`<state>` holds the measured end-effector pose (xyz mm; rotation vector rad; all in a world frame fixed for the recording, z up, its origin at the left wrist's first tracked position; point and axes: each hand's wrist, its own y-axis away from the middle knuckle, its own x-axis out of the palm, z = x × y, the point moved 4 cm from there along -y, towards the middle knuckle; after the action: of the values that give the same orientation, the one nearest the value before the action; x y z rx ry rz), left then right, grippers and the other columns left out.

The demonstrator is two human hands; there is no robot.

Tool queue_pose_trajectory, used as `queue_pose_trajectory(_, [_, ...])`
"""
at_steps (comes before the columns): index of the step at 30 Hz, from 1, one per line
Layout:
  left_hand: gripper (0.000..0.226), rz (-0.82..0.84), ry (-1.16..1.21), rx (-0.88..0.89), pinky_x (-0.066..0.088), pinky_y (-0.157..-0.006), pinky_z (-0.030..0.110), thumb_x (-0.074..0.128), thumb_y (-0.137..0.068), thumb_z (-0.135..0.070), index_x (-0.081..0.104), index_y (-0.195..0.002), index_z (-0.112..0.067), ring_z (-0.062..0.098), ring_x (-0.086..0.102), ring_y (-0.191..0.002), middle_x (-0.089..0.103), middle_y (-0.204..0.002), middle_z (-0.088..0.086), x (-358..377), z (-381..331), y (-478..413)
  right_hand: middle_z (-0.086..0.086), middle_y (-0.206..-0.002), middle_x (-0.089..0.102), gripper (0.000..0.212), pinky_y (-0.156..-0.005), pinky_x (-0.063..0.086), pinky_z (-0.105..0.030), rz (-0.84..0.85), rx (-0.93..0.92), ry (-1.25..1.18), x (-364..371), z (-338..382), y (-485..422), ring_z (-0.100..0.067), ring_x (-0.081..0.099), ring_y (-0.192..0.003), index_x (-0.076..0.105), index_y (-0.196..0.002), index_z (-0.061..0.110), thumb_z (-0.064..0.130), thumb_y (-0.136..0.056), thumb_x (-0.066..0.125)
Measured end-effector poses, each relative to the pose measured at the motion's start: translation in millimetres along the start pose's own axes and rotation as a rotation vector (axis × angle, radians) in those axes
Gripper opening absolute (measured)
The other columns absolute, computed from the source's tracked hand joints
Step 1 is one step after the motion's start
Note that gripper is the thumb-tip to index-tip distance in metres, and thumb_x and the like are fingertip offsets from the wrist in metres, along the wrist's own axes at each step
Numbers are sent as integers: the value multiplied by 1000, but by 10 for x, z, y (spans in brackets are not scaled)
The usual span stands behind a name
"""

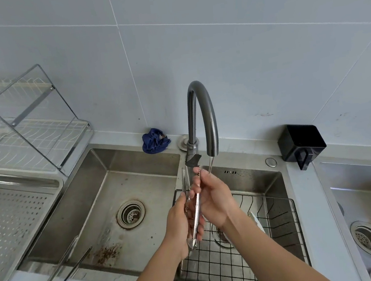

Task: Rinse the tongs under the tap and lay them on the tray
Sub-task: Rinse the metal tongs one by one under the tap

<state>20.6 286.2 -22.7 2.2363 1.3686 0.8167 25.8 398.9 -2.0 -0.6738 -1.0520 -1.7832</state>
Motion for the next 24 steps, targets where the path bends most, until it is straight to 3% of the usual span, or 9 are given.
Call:
queue_pose_trajectory(3, [68,-21,-29,0,45,-39,29,46,-97,-63,72,-72,-6,26,56,-43,62,-60,19,-35,17,-16,-12,-81,64,24,-57,53,-32,15,-38,168,-30,-77,62,-19,53,-58,61,-123,1,5,-99,59])
queue_pose_trajectory(6, [59,23,-57,22,43,-39,28,40,-100,-61,64,-77,-13,26,55,-43,64,-64,19,12,58,10,-5,-63,57,41,-40,38,-28,-209,-126,543,-33,59,15,-16,39,-42,63,-105,3,43,-104,52])
queue_pose_trajectory(9, [58,20,-71,69,39,-37,26,37,-101,-61,59,-75,-13,25,52,-41,63,-62,20,86,34,17,-4,-56,51,63,-37,33,-25,-294,-70,358,-71,176,-61,-15,34,-37,67,-81,6,59,-104,40])
queue_pose_trajectory(12, [60,-20,-82,138,39,-36,26,37,-102,-59,60,-84,-7,26,52,-40,61,-60,17,135,-58,-23,-2,-60,49,46,-39,37,-26,-209,-52,87,-61,83,-30,-12,37,-41,68,-87,6,46,-103,50])
queue_pose_trajectory(15, [54,-45,-78,199,41,-36,27,35,-104,-55,63,-95,-10,27,52,-40,60,-61,16,158,-90,-50,-6,-71,55,11,-49,43,-32,-79,-111,213,-36,72,31,-17,47,-51,67,-100,7,15,-93,66])
queue_pose_trajectory(17, [49,-31,-109,225,41,-37,27,34,-105,-52,64,-99,-15,26,52,-40,61,-61,17,171,-79,-38,-11,-81,62,28,-52,45,-34,-59,-137,244,4,163,22,-19,51,-56,63,-113,3,-1,-85,66])
queue_pose_trajectory(19, [44,-2,-142,251,41,-39,27,34,-105,-51,66,-102,-21,27,52,-40,62,-61,19,196,-49,-29,-10,-74,57,18,-46,40,-29,-100,-182,280,35,305,29,-17,44,-50,62,-108,3,17,-96,64])
queue_pose_trajectory(22, [46,20,-135,275,41,-38,27,35,-104,-53,65,-107,-19,27,53,-39,63,-61,20,232,-53,-17,-2,-55,36,54,-36,26,-26,-130,-142,291,28,379,37,-14,28,-40,59,-79,11,57,-103,45])
queue_pose_trajectory(24, [48,31,-82,248,41,-37,26,37,-103,-56,67,-102,-18,27,52,-38,62,-59,20,242,-52,-20,1,-52,35,56,-34,28,-25,-51,-58,114,56,317,74,-11,29,-38,58,-72,13,56,-104,42])
